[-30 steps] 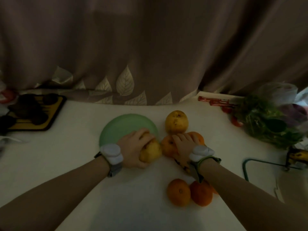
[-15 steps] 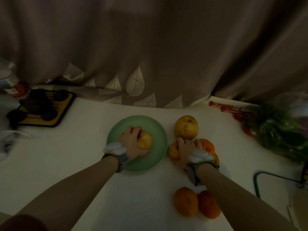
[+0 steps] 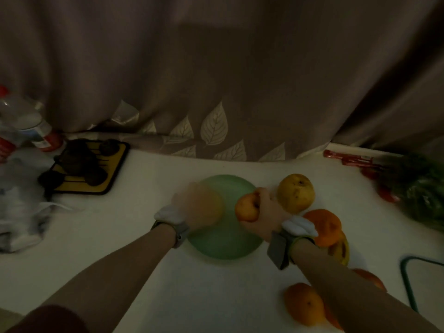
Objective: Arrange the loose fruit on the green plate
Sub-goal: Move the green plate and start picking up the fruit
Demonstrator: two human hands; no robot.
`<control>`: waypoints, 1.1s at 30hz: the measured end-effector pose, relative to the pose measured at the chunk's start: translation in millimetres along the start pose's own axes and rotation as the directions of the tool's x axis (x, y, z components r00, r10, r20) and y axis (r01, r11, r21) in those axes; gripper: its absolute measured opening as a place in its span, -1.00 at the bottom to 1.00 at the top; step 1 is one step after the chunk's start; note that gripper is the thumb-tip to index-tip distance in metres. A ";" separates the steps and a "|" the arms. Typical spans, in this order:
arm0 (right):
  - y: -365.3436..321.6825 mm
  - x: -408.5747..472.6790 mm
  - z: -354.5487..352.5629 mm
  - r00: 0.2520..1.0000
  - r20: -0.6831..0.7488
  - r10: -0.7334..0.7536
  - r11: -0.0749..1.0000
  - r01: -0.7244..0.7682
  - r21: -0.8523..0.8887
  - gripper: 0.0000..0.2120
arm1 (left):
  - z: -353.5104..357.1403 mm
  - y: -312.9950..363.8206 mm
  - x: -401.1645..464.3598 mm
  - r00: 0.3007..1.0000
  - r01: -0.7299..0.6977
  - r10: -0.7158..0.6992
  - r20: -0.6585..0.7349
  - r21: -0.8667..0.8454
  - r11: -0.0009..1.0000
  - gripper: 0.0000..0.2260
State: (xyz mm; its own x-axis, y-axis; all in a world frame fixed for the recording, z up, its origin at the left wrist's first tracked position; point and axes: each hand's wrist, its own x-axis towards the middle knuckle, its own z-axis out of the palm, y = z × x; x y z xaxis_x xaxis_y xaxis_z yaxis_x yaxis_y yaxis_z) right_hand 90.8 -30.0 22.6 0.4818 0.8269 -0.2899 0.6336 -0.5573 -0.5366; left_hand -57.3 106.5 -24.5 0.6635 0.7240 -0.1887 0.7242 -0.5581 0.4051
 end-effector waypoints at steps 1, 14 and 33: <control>-5.0 2.8 5.9 1.000 0.024 0.014 1.000 -0.014 0.017 -0.25 | -0.8 -0.5 0.6 0.999 -0.024 0.024 0.028 -0.008 1.000 -0.01; -24.5 36.0 46.8 0.980 0.010 0.197 0.980 -0.197 -0.002 -0.24 | 2.0 -17.0 8.4 0.987 -0.162 0.160 -0.033 -0.039 0.986 -0.20; -12.9 17.3 39.8 0.977 0.105 0.184 0.983 -0.184 -0.007 -0.10 | 1.1 -6.7 -1.0 0.943 -0.310 0.320 -0.092 0.106 0.945 -0.39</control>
State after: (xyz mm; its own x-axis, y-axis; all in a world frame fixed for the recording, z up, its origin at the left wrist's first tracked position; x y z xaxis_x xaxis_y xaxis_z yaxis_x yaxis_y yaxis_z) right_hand 66.9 -5.5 -7.1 0.5238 0.7137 -0.4651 0.5383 -0.7005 -0.4686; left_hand -62.6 109.0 -28.0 0.8401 0.5414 0.0343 0.4982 -0.7950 0.3461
